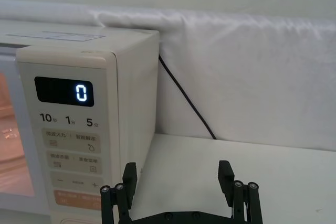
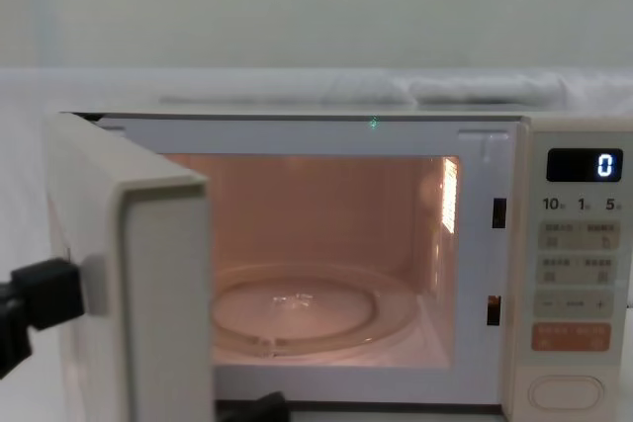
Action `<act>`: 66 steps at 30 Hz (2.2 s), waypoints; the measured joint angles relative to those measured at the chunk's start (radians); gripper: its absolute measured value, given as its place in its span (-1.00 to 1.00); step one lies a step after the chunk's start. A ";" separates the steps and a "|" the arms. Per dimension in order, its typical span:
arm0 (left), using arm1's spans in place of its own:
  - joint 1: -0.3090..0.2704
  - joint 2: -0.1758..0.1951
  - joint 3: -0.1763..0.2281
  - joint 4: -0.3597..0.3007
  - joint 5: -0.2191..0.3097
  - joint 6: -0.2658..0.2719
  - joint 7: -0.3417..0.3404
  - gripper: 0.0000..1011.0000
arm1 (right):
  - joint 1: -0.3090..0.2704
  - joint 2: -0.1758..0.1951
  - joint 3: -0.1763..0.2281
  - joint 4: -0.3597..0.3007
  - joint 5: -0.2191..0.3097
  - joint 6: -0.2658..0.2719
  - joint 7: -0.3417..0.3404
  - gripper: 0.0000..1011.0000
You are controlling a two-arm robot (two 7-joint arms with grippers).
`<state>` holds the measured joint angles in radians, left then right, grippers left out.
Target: Press the button to open the microwave door with one hand; close the microwave door with the other hand.
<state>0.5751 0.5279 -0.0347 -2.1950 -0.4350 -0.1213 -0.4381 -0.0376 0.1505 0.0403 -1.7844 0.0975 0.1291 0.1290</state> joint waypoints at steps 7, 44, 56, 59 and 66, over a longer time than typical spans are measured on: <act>-0.034 0.023 0.036 -0.006 -0.030 -0.002 -0.020 -1.00 | 0.000 0.000 0.000 0.000 0.000 0.000 0.000 0.98; -0.498 0.053 0.315 0.222 -0.158 0.115 -0.130 -1.00 | 0.000 0.000 0.000 0.000 0.000 0.000 0.000 0.98; -0.665 -0.014 0.431 0.350 -0.160 0.125 -0.148 -1.00 | 0.000 0.000 0.000 0.000 0.000 0.000 0.000 0.98; -0.706 -0.041 0.457 0.395 -0.156 0.120 -0.142 -1.00 | 0.000 0.000 0.000 0.000 0.000 0.000 0.000 0.98; -0.781 -0.099 0.497 0.480 -0.140 0.095 -0.105 -1.00 | 0.000 0.000 0.000 0.000 0.000 0.000 0.000 0.98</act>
<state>-0.2059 0.4292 0.4618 -1.7155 -0.5754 -0.0259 -0.5434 -0.0376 0.1504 0.0403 -1.7844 0.0975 0.1291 0.1289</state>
